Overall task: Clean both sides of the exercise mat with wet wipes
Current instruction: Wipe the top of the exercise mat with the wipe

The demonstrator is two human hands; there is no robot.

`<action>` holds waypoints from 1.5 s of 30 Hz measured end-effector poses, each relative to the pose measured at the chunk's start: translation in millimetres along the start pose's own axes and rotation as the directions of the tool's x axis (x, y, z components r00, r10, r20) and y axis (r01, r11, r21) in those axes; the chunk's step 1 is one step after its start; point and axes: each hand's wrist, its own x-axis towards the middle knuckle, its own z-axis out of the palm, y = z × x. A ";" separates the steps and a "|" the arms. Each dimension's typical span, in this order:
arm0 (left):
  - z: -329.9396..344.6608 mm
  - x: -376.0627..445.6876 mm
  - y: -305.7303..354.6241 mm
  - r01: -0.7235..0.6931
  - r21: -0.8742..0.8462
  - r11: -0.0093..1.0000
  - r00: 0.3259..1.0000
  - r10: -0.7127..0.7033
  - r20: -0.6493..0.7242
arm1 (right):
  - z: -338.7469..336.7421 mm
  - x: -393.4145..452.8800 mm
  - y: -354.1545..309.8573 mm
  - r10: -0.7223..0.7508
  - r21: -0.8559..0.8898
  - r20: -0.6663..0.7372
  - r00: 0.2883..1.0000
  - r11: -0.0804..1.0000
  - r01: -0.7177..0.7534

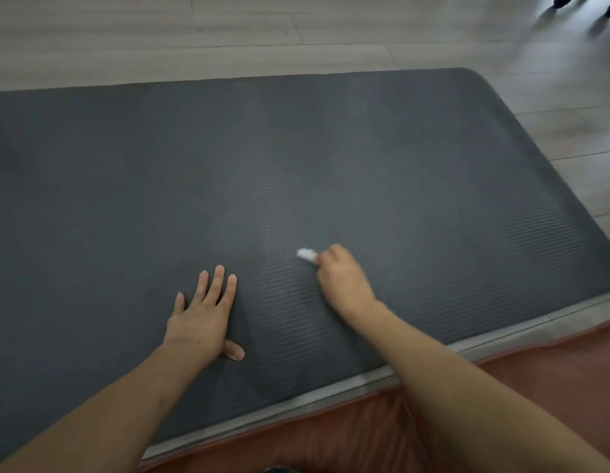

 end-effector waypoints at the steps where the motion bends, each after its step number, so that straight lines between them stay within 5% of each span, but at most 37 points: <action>1: 0.0 0.4 0.7 0.001 0.003 1.000 1.000 -0.001 0.001 | -12.1 3.9 28.1 0.145 -0.025 -0.051 0.988 0.989 -0.147; 3: -0.4 1.1 2.1 0.006 0.006 1.000 1.000 -0.006 0.012 | -32.8 5.2 66.1 0.408 -0.037 -0.072 0.910 0.911 -0.411; 5: -0.7 1.7 2.7 0.009 0.003 1.000 1.000 -0.009 0.020 | -41.1 0.7 69.1 0.509 -0.015 -0.091 0.856 0.859 -0.512; 11: -0.6 1.6 3.1 0.009 0.012 1.000 1.000 -0.009 0.013 | -29.8 -21.8 25.9 0.339 0.094 -0.071 0.938 0.939 -0.332; 18: -0.2 1.2 1.9 0.005 0.015 1.000 1.000 -0.006 0.019 | -36.2 -23.8 31.4 0.469 0.267 -0.034 0.883 0.855 -0.444; 23: -0.1 1.3 2.3 0.008 0.014 1.000 1.000 -0.009 0.020 | -30.5 -22.0 22.5 0.440 0.200 0.008 0.898 0.879 -0.433; 30: 0.0 0.8 1.1 0.004 0.013 1.000 1.000 -0.005 0.022 | -23.9 -9.8 29.1 0.234 0.074 -0.009 0.972 0.970 -0.233; 32: -0.3 0.8 1.9 0.003 0.015 1.000 1.000 -0.004 0.023 | -35.2 -3.4 60.6 0.270 -0.034 -0.033 0.962 0.962 -0.272; 37: -1.8 0.8 2.0 0.006 0.004 1.000 1.000 -0.006 0.027 | -50.4 -4.4 84.1 0.573 -0.079 -0.150 0.806 0.806 -0.587; 42: 0.6 1.4 1.0 0.003 -0.007 1.000 1.000 -0.003 0.017 | 19.3 -35.6 -77.5 0.232 0.130 -0.014 0.973 0.965 -0.228; 45: 1.5 1.3 -0.8 0.005 -0.012 1.000 1.000 -0.005 0.000 | 19.6 -37.6 -99.9 -0.038 0.102 0.038 0.999 0.994 0.034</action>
